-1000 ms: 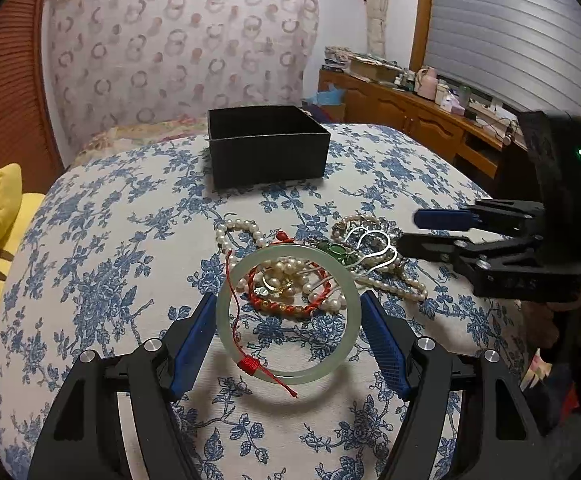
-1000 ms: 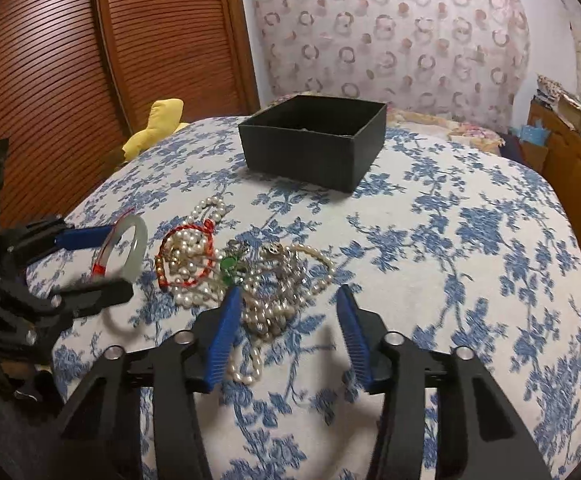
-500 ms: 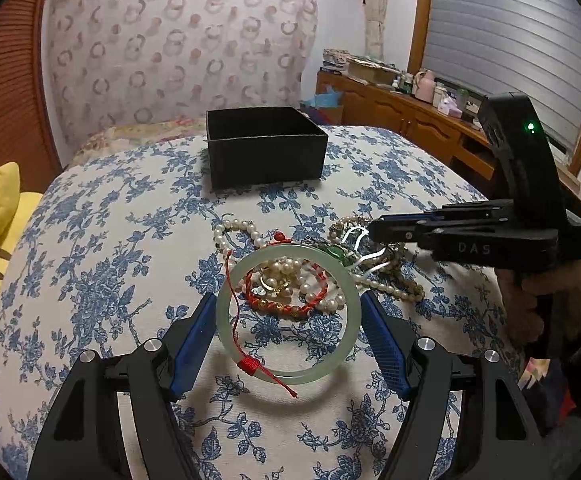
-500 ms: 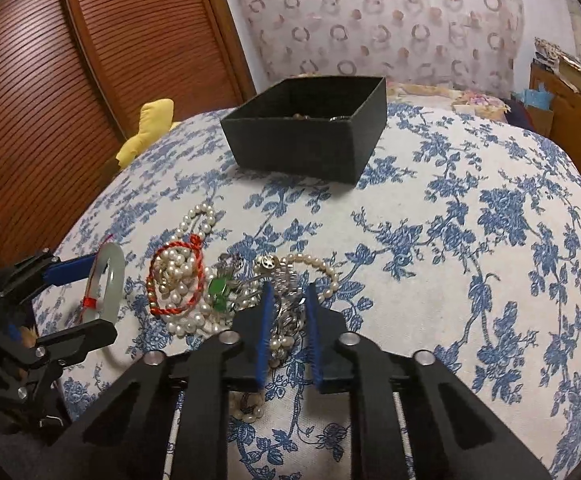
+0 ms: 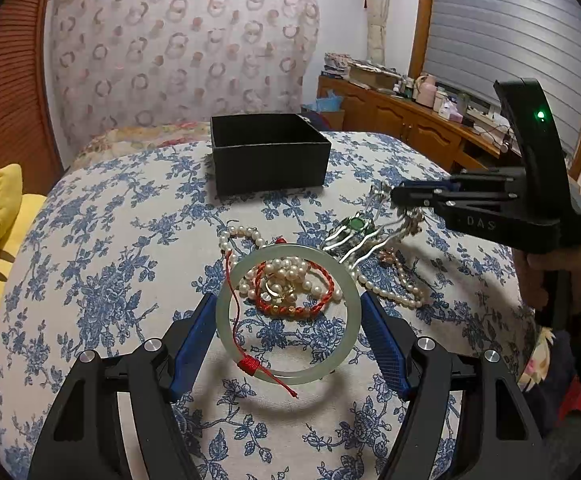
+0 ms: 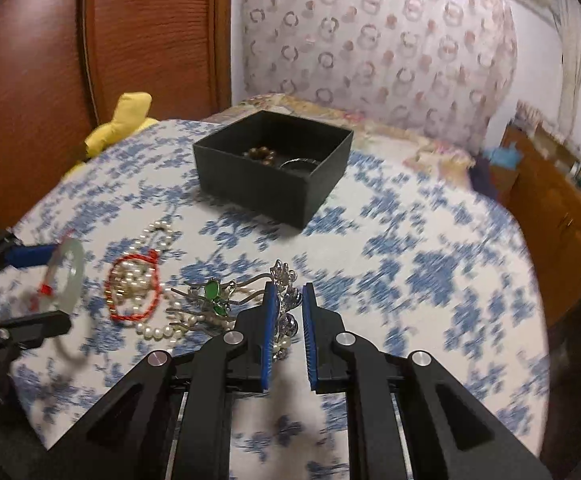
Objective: Organize jewelry
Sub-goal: 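Grasp and lift the silver hairpins with the right tool while the left tool holds the jade bangle, then carry the jade bangle and hairpins into the black box and release both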
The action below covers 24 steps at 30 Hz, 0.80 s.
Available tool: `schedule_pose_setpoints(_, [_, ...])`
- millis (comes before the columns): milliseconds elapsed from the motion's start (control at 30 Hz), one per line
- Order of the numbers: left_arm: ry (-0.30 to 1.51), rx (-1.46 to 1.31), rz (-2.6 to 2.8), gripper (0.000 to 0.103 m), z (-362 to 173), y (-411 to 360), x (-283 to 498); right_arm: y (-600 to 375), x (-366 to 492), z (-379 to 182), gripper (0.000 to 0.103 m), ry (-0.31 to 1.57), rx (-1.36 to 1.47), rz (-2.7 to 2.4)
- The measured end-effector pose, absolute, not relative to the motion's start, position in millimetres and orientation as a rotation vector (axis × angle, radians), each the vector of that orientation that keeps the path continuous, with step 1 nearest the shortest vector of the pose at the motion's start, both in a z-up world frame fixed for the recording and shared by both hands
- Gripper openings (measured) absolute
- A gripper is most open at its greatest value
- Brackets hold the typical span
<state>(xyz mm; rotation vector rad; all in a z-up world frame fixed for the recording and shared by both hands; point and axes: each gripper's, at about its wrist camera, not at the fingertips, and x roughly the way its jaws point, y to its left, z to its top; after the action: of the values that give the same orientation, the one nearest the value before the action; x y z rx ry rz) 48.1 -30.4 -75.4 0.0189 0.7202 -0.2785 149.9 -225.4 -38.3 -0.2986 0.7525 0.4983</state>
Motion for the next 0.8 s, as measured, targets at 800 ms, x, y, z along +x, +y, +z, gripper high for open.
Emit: schedule_pose_setpoints(800, [0.709, -0.001, -0.278, 0.069, -74, -25, 48, -228, 161, 0, 0.009, 0.691, -0.320, 0.539])
